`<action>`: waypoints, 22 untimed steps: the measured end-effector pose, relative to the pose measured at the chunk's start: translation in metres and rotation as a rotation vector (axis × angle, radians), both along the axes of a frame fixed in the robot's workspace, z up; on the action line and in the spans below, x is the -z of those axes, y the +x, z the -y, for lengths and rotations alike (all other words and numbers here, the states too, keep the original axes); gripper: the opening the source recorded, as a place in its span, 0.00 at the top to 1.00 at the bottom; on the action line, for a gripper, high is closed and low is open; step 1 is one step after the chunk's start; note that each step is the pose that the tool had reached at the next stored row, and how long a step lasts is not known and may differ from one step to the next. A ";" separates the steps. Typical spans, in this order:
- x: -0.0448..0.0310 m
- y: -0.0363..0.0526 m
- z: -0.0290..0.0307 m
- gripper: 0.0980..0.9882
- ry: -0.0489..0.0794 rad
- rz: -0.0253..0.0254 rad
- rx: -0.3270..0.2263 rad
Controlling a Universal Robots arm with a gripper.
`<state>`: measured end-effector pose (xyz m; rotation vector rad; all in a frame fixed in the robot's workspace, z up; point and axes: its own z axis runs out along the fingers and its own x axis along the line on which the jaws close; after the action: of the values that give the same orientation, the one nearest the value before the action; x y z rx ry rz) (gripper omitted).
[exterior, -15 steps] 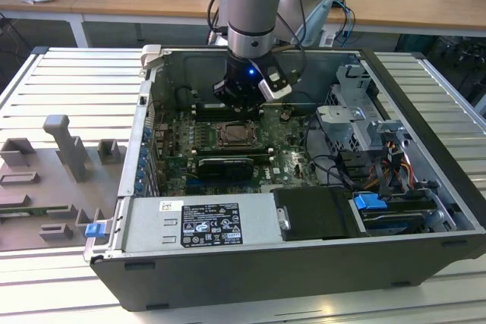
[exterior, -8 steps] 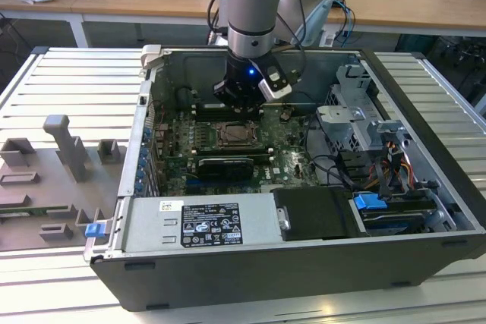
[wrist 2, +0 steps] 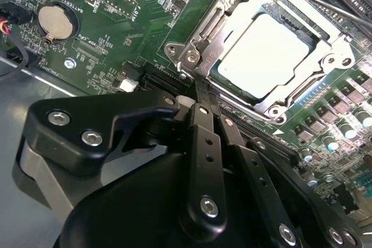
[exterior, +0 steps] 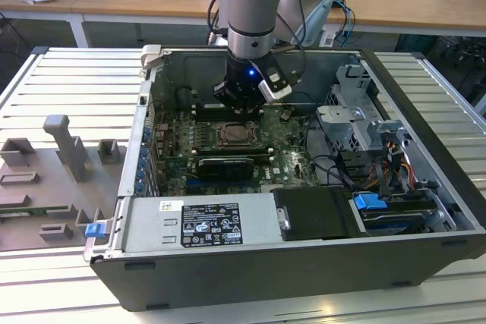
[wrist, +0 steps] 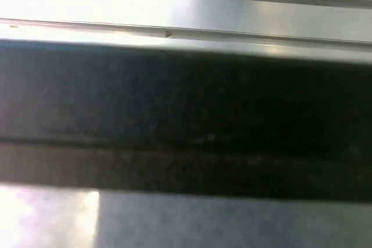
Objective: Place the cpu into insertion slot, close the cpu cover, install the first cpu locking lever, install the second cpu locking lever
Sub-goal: 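Install the first cpu locking lever, then install the second cpu locking lever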
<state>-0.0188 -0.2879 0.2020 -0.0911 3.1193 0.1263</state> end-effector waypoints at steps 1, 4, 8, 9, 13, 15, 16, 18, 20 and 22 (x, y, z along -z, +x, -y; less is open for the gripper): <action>0.0001 0.0000 0.0000 0.99 0.000 -0.0002 0.000; 0.0002 0.0000 0.0000 0.99 0.000 -0.0001 0.000; -0.0107 0.0000 0.0000 0.99 0.000 0.0000 0.000; -0.0107 0.0000 0.0004 0.99 0.000 0.0001 0.000; -0.0107 0.0000 0.0018 0.99 -0.001 0.0000 0.000; -0.0107 0.0000 0.0027 0.99 0.000 0.0000 0.000; -0.0106 0.0000 0.0029 0.99 0.000 0.0000 0.000; -0.0107 0.0000 0.0033 0.99 0.000 0.0000 0.000; -0.0107 0.0000 0.0038 0.99 0.000 0.0000 0.000; -0.0107 0.0000 0.0046 0.99 0.000 0.0000 0.000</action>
<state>-0.0188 -0.2925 0.2127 -0.0910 3.1194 0.1256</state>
